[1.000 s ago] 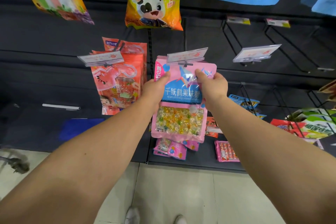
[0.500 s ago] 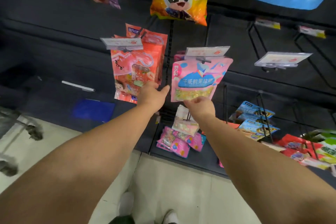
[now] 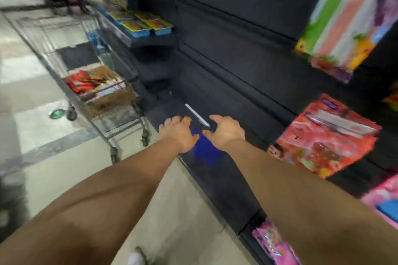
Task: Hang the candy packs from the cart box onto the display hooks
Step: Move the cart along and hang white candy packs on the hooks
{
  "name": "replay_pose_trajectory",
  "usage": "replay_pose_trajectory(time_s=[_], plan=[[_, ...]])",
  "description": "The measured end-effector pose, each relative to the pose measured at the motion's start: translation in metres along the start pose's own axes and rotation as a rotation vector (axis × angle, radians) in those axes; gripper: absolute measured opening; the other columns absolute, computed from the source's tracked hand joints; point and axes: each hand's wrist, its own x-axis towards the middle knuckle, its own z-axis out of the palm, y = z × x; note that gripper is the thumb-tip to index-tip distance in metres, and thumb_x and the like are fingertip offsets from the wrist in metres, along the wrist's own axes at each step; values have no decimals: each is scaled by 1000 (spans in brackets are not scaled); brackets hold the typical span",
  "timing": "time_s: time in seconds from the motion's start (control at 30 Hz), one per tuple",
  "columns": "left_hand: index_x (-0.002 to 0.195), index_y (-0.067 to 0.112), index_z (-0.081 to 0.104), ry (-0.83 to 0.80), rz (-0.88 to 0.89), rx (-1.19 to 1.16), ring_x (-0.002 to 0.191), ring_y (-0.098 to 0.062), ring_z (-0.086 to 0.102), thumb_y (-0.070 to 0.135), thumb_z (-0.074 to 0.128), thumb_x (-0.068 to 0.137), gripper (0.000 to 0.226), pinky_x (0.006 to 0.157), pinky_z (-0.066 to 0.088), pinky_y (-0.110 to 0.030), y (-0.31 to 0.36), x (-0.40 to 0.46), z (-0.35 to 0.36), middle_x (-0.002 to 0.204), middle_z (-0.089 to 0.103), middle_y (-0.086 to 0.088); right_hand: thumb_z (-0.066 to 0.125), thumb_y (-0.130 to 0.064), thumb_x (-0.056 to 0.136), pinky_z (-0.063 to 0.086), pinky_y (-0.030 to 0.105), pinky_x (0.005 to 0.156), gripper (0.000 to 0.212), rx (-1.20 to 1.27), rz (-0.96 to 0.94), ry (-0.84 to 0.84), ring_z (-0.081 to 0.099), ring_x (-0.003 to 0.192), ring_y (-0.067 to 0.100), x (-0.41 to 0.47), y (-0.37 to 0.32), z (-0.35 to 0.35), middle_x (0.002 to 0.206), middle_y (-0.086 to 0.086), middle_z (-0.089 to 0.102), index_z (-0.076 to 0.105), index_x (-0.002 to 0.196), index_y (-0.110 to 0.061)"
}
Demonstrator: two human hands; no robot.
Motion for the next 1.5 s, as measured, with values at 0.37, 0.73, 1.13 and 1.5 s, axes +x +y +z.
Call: replay_pose_trajectory(time_s=[0.37,0.73,1.13,1.5], plan=[[148,25,39,120,-327,80,137,-35,40,62,55,91,71,110,39,-47,-274,87,-139,148,45,-12,58,-50,92,39,44,108,64,12,-266,-95,39,136,30,142,-284,62,148,4,44,37,149,-30],[146,30,41,148,-472,2,133,-34,45,65,63,83,75,107,43,-46,-392,211,-163,143,50,-10,61,-49,90,48,43,99,54,54,-291,-200,52,123,32,301,-372,112,135,7,53,48,137,-28],[148,30,41,58,-565,-94,125,-36,54,53,66,88,69,103,49,-43,-454,371,-194,142,55,-12,63,-43,93,50,33,92,48,159,-261,-307,59,117,27,490,-421,102,132,8,61,56,132,-15],[142,20,49,-149,-513,-195,115,-28,63,47,70,88,64,94,55,-36,-554,508,-162,134,63,-9,65,-36,94,45,31,90,53,231,-61,-369,56,121,25,595,-434,140,140,7,54,48,141,-19]])
